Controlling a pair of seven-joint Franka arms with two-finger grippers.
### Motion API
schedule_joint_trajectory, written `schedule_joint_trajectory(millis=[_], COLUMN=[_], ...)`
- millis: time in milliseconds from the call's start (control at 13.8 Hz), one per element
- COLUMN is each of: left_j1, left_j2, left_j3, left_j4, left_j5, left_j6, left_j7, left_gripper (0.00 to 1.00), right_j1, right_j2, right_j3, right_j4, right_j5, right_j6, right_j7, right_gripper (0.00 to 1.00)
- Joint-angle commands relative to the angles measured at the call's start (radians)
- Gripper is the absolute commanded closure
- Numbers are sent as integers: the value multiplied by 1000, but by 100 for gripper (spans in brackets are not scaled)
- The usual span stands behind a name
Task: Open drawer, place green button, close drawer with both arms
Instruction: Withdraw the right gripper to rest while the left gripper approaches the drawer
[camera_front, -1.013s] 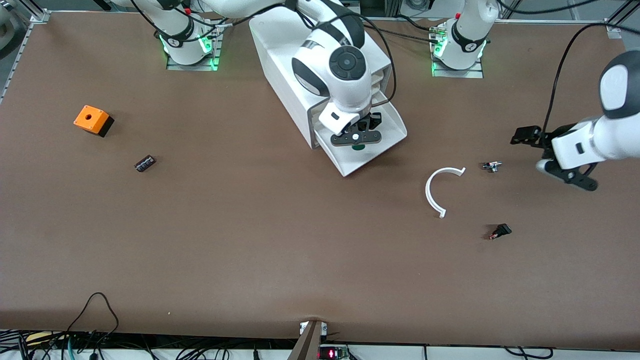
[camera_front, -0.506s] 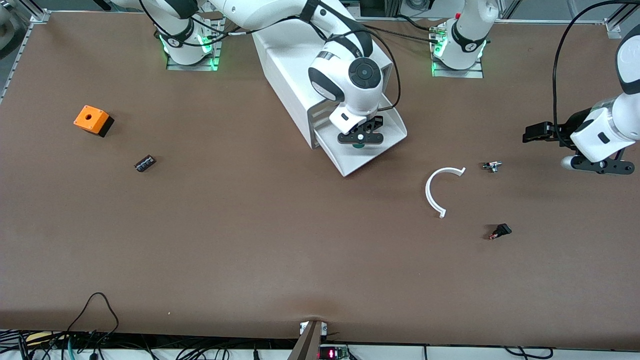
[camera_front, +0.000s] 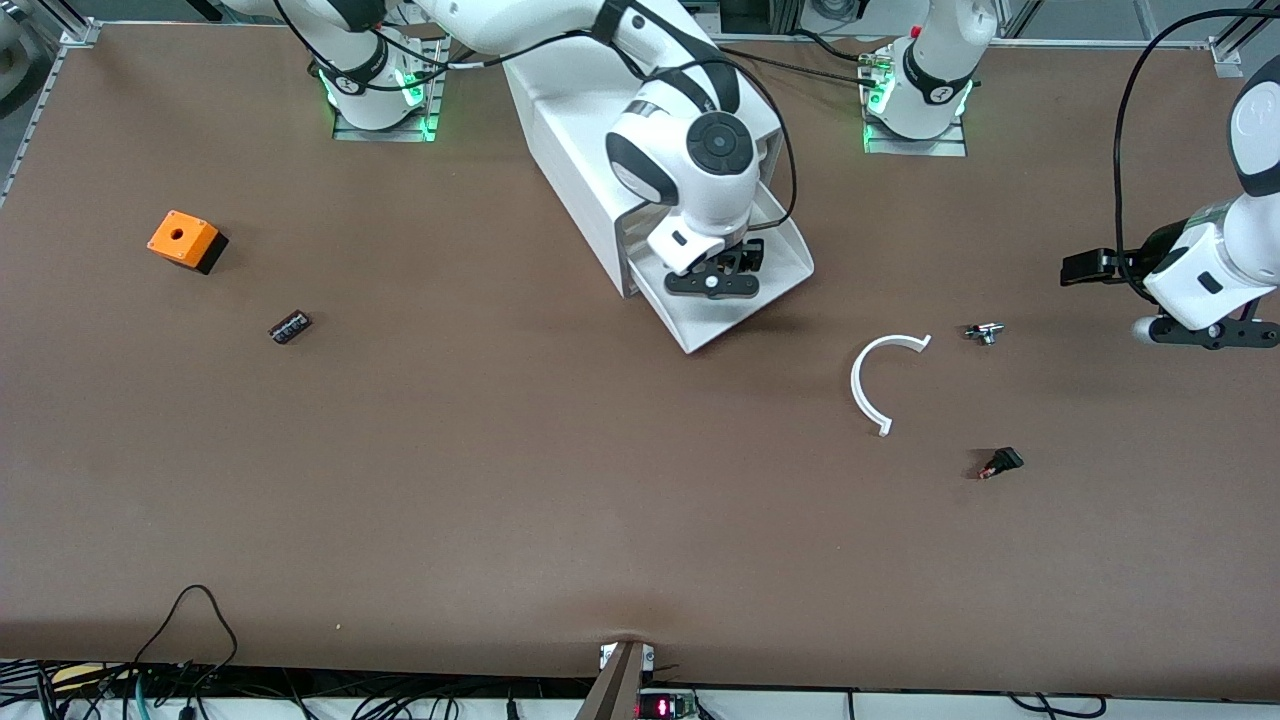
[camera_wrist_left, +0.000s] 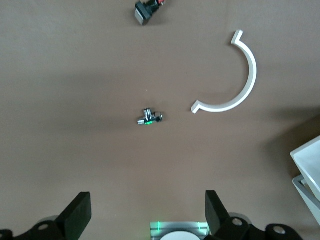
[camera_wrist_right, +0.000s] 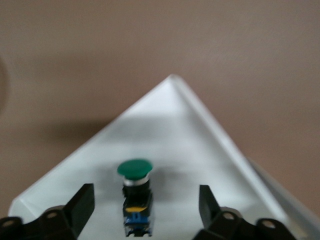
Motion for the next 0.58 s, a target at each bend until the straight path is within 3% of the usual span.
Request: schedule_joint_trajectory(millis=[0,145,289,506], left_j1=[-4,-19,-27,-28], left_j2=[16,33,39,81], left_j3=[-4,-7,-62,-139], left_j4=[5,7,4,-5], left_j5=[19,9,5,-22], left_j6=[-28,-10,3,54], left_j7=[-19,-73,-277,-515], left_gripper=[0,0,0,0], right_j1=[-177,-346,-467,-621], right_j2=[-162,-222,-292,-418], right_j3=[5,12,1,-7], right_j4=[-22,-24,-39,-138], right_j5=[5,61,129,134], right_j6=[-90,-219,-281,-370], right_j7=[-179,-382,-617,-858], right_gripper=[0,0,0,0])
